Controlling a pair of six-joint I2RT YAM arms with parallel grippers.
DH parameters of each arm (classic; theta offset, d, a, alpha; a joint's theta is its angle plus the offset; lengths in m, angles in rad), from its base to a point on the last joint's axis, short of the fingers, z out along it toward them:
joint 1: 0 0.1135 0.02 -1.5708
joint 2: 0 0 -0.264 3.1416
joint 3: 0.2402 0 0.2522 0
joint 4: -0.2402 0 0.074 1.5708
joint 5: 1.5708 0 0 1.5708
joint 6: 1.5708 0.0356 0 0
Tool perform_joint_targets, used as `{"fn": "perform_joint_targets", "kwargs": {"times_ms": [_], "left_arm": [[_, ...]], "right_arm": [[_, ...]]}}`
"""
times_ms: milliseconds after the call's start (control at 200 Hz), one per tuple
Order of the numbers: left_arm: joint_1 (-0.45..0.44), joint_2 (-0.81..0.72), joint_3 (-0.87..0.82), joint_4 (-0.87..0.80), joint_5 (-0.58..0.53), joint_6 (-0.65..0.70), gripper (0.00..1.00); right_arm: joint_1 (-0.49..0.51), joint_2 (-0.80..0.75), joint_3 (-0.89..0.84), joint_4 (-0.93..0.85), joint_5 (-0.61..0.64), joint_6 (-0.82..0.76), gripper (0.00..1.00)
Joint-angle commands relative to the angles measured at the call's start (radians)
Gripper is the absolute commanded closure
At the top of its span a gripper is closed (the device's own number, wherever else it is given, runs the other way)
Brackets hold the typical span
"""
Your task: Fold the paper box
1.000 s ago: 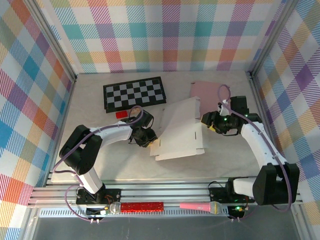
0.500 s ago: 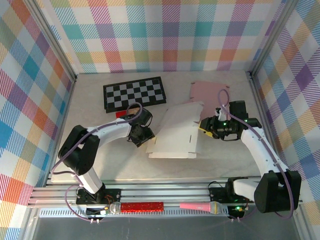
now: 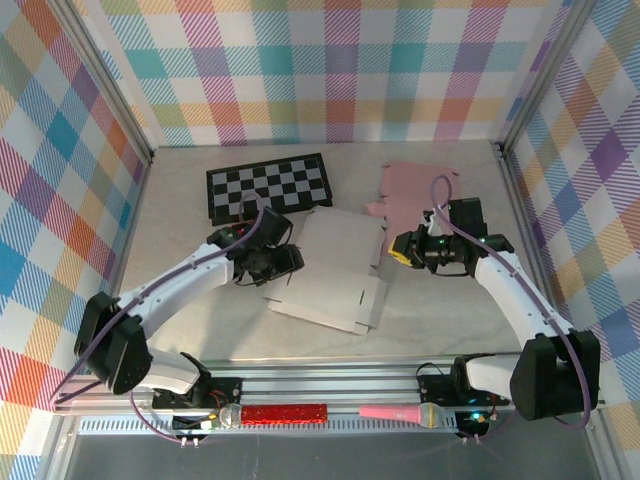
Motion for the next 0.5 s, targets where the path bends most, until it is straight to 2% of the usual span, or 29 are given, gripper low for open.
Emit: {"fn": "perform_joint_targets", "kwargs": {"times_ms": [0,45,85,155,240,300,495], "left_arm": [[-0.149,-0.090,0.027,-0.024,-0.042,0.136,0.33],[-0.206,-0.107,0.020,-0.044,-0.099,0.179,0.33],[-0.223,-0.105,0.005,-0.082,-0.141,0.182,0.34],[-0.204,-0.071,-0.004,-0.175,-0.204,0.121,0.35],[-0.156,-0.042,-0.010,-0.200,-0.215,0.054,0.36],[-0.106,-0.054,-0.038,-0.157,-0.181,0.001,0.37],[0.022,-0.095,-0.185,0.067,-0.041,-0.160,0.39]], "right_arm": [[0.022,0.011,0.040,0.033,0.001,0.042,0.82],[0.023,0.016,0.052,-0.002,0.032,0.021,0.81],[0.023,0.021,0.062,-0.042,0.073,-0.001,0.79],[0.021,0.041,0.057,-0.064,0.121,-0.046,0.73],[0.021,0.109,0.045,-0.062,0.161,-0.111,0.61],[0.018,0.169,0.040,-0.019,0.155,-0.140,0.54],[0.012,0.364,0.049,0.182,0.137,-0.144,0.41]]}}
